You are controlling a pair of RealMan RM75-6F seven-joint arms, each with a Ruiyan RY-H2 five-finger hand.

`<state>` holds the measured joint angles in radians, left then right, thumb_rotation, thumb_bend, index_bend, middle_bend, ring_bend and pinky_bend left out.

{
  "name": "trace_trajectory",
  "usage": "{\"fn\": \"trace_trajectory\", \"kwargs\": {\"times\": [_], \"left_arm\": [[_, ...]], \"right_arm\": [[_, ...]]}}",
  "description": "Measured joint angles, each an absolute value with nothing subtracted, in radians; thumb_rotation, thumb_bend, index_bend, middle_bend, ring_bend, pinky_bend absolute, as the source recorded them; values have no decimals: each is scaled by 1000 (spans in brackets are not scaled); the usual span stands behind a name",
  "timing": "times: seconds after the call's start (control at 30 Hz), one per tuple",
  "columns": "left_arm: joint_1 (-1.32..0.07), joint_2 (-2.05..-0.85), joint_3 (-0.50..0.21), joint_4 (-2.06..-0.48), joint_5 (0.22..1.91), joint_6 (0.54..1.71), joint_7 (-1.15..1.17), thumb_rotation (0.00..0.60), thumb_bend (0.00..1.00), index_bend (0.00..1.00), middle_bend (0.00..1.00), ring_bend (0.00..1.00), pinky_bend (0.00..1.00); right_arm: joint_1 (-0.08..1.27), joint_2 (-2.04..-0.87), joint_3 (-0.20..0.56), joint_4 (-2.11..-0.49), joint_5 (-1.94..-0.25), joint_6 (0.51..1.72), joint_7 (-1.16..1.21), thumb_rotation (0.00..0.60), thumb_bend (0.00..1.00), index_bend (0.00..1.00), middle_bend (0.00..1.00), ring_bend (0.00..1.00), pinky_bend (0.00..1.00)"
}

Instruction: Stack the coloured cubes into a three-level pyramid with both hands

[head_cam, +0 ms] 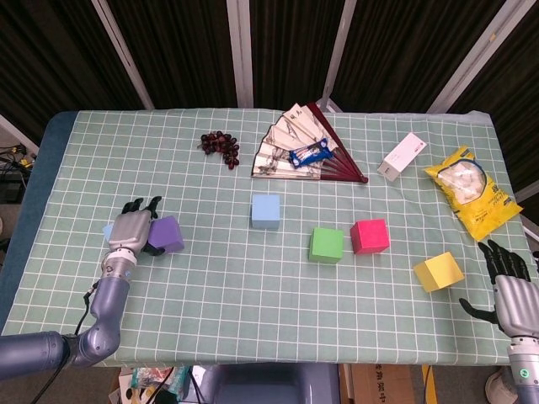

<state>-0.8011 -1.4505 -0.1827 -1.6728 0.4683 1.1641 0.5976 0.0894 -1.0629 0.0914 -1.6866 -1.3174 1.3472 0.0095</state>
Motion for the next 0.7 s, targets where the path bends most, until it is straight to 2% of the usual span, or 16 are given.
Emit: {"fn": "trace_trajectory", "kwargs": {"times": [0.1,0.2,0.47,0.7], "left_arm": [[-801,-1466,-187,-1661,476,1162,595,600,329,0,344,35,19],[-799,-1473,-189,-1657,485,1163,594,600,354,0,351,35,20],[-816,-1489,-210,-1633,543,1154,593,600,359,0,351,35,19],[-877,-1504,-242,-1576,567,1058,604,600,359,0,346,35,19]], "right_arm": [[89,-1063,92,-1688,-1316,1347,10,600,218,0,0,0,0],[89,-1062,92,-1688,-1316,1346,10,600,218,0,0,0,0],[90,-1063,91,-1688,-1316,1344,10,600,218,0,0,0,0],[90,-1062,93,-1688,-1312,1345,12,600,218,0,0,0,0]]}}
